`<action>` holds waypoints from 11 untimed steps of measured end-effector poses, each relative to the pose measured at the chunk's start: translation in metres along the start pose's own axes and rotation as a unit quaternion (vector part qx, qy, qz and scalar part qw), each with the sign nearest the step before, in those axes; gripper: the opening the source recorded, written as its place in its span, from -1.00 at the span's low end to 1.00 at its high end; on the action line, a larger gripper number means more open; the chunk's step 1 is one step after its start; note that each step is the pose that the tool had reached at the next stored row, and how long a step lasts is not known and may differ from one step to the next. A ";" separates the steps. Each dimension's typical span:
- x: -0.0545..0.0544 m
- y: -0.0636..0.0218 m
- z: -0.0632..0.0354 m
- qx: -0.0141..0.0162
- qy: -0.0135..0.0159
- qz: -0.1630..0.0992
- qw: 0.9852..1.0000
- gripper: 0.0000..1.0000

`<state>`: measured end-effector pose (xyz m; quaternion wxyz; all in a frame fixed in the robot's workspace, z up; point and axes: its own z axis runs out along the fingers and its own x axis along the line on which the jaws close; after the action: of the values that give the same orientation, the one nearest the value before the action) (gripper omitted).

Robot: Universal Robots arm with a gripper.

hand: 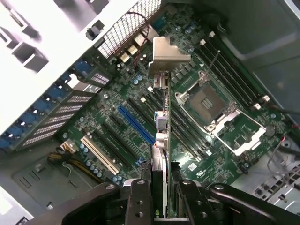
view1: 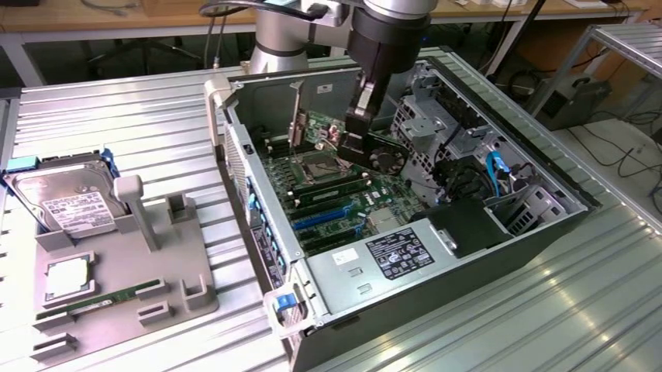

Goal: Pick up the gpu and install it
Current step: 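Insert the gpu into the slot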

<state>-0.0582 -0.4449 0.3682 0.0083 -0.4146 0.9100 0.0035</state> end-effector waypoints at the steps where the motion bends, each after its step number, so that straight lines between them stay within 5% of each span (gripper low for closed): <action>1: 0.000 0.0000 0.0004 0.000 0.000 -0.008 1.000 -0.47; 5: 0.000 -0.0001 0.0018 -0.001 0.000 -0.041 0.999 -0.47; 11: 0.000 -0.0004 0.0036 -0.002 0.000 -0.088 0.996 -0.47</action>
<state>-0.0577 -0.4450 0.3646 0.0079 -0.4934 0.8698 0.0042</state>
